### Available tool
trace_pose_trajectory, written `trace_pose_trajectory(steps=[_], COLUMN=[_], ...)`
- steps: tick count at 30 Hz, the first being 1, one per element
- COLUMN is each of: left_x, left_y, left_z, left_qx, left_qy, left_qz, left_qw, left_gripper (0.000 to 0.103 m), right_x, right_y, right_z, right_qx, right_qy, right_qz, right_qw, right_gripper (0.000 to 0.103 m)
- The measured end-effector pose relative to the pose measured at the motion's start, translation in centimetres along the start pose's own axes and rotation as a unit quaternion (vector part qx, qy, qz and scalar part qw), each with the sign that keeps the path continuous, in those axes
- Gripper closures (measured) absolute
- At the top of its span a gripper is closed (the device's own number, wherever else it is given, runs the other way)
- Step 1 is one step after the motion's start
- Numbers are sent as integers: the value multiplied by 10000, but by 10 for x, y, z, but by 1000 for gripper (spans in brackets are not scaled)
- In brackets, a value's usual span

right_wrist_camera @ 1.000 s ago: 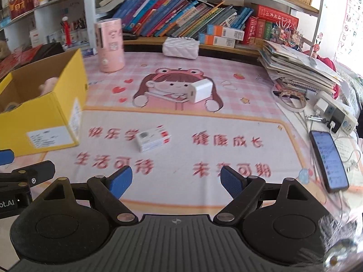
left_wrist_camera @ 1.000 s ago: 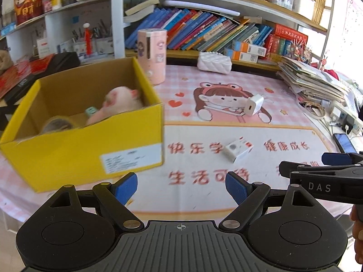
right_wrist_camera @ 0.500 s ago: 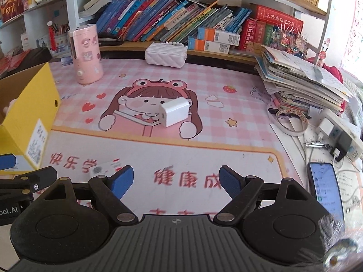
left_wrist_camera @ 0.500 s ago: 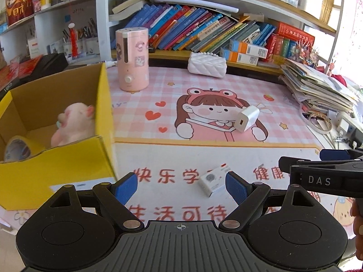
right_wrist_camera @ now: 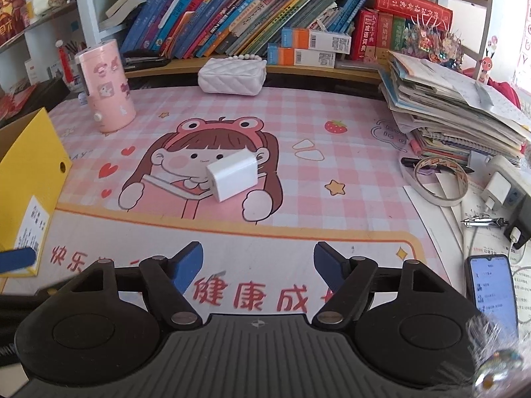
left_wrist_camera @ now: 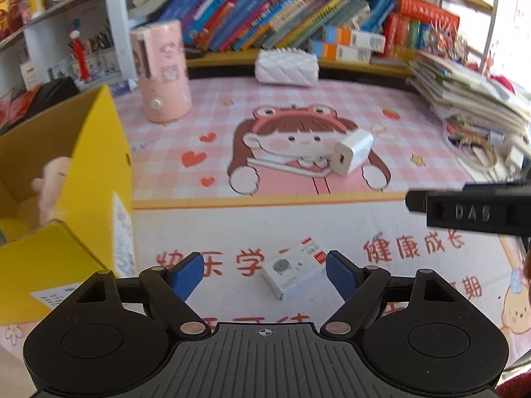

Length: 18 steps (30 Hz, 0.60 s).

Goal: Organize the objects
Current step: 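Move the left gripper to the white card box while the right gripper approaches the white charger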

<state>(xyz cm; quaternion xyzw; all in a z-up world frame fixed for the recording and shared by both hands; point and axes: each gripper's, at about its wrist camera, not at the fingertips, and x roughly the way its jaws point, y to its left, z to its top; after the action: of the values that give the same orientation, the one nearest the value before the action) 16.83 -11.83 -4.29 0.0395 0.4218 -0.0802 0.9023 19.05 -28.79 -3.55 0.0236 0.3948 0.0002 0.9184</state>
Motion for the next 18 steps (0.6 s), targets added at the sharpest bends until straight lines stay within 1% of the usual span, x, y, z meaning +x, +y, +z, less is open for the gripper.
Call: trace_pose_trajectory(steps=[7, 13, 15, 16, 17, 18], left_x=[27, 43, 47, 49, 49, 50], left_y=[-14, -19, -20, -20, -21, -22], left_z=[2, 4, 5, 6, 6, 7], left_qx=[-6, -127, -195, -222, -205, -168], left_qy=[357, 557, 591, 607, 568, 551], left_qz=[-15, 59, 79, 88, 106, 106], left_qw=[9994, 9983, 9980, 9979, 9981, 9983], left_gripper=[21, 25, 31, 31, 34, 41], right_x=[9, 11, 12, 12, 13, 13], right_y=[-9, -18, -20, -21, -20, -20], right_z=[3, 5, 6, 7, 7, 7], right_qx=[-61, -116, -146, -169, -203, -236], right_qy=[26, -3, -17, -33, -50, -66], right_qz=[18, 15, 38, 59, 88, 115], right_qw=[10000, 9999, 9999, 9998, 9997, 9996], right_gripper=[30, 30, 30, 30, 30, 30])
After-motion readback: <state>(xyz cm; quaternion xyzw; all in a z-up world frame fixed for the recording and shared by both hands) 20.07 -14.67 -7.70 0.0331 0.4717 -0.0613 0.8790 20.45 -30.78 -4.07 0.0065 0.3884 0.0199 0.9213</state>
